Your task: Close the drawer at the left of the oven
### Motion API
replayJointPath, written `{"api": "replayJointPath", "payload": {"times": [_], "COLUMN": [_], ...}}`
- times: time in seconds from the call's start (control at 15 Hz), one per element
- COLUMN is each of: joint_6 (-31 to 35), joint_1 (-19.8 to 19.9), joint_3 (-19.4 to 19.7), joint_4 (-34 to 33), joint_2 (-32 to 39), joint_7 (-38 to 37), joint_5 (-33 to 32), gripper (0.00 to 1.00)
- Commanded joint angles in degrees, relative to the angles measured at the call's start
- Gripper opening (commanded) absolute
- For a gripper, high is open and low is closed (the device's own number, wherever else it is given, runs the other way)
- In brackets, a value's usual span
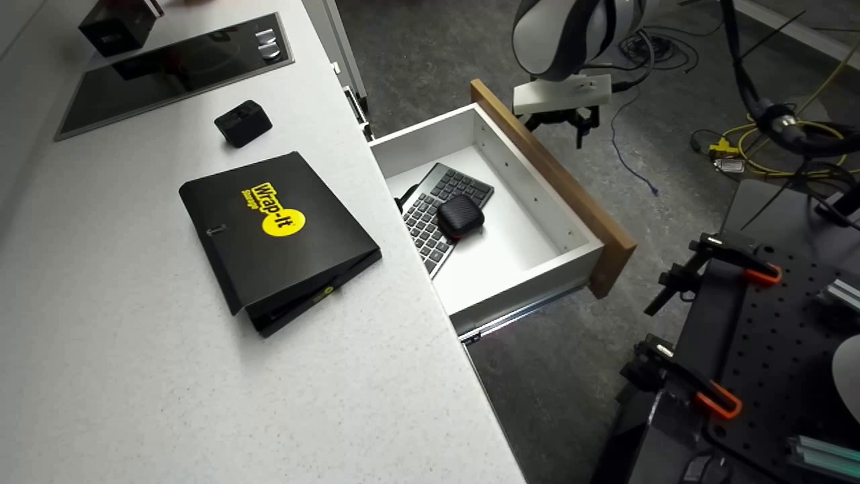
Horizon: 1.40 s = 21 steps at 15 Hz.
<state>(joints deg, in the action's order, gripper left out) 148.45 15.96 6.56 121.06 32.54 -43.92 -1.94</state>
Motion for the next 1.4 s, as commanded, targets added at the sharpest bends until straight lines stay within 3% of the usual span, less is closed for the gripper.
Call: {"api": "replayJointPath", "payload": {"times": [0.0,0.2,0.27,0.4,0.73,0.87,1.33], "joint_6": [-4.8,-8.8,-6.2,-7.4,-7.5,-6.3,-4.7], "joint_1": [-2.1,-5.8,-6.2,-8.2,-8.5,-8.7,-9.9], "joint_3": [-4.2,-5.1,-2.1,-2.8,-2.7,-3.2,-9.4], "joint_4": [-3.9,-6.3,-3.9,-4.9,-4.9,-7.7,-17.4], "joint_2": [0.4,1.1,0.1,0.1,0.3,3.7,14.0], "joint_7": [8.8,10.7,10.0,9.9,10.1,10.4,14.4], "joint_5": [10.6,14.2,13.3,14.2,14.3,15.3,22.5], "gripper": [1.0,1.0,1.0,1.0,1.0,1.0,1.0]}}
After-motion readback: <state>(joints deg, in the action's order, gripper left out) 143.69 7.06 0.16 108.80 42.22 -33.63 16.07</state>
